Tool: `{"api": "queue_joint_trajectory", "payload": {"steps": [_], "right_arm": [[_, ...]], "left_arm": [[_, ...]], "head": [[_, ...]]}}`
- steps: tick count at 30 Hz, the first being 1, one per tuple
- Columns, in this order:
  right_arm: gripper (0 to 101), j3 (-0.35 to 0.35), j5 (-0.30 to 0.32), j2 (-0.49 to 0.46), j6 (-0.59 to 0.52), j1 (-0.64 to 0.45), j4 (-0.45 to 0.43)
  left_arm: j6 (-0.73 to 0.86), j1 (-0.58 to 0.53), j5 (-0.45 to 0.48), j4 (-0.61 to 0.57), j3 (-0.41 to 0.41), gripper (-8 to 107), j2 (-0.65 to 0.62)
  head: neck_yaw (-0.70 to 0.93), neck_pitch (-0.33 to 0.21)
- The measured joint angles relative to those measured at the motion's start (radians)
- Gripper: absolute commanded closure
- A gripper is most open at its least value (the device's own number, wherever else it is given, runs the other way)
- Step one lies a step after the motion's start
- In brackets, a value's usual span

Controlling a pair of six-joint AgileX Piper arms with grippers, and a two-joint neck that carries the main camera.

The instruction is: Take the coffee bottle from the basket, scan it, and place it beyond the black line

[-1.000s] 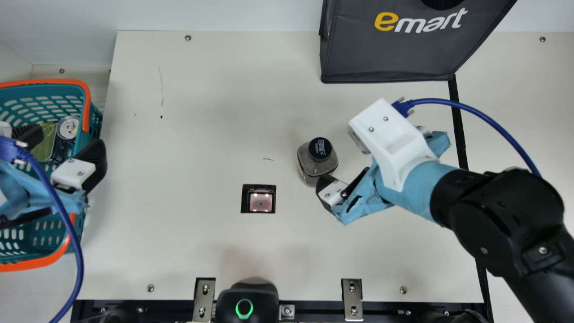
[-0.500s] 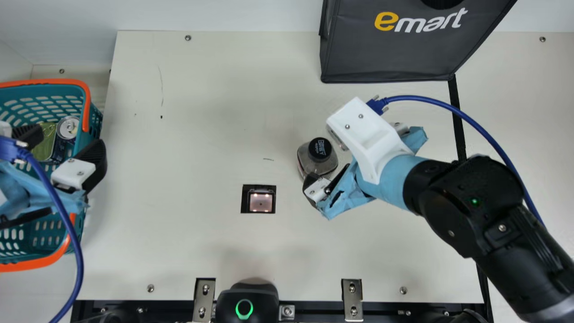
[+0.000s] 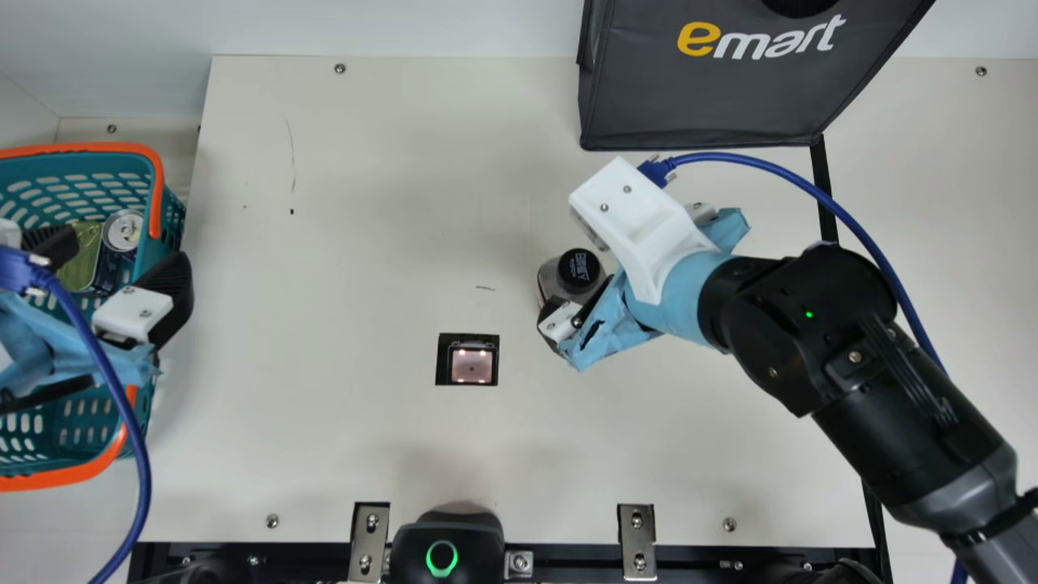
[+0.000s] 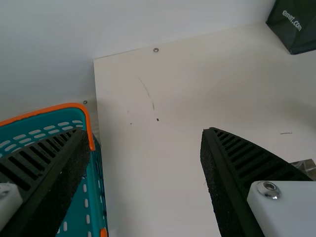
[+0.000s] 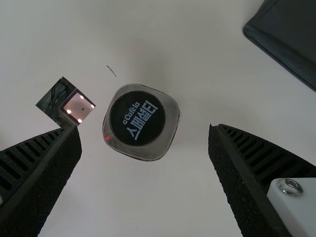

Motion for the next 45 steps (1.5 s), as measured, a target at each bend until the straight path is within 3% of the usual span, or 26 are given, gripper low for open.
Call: {"api": "queue_joint_trajectory", "payload": {"steps": [29, 42, 45], "right_arm": [[10, -0.025, -0.039, 0.101, -0.026, 0.033, 0.013], [97, -0.03, -0.041, 0.118, -0.027, 0.038, 0.007], [101, -0.028, -0.044, 0.118, -0.027, 0.038, 0.008]], "left_arm": [[0.0, 0.0, 0.0, 0.0, 0.0, 9, 0.0], [0.0, 0.0, 0.0, 0.0, 0.0, 9, 0.0], [0.0, 0.0, 0.0, 0.0, 0.0, 9, 0.0]], "head": [[0.0, 0.0], [0.0, 0.0], [0.002, 0.0]]}}
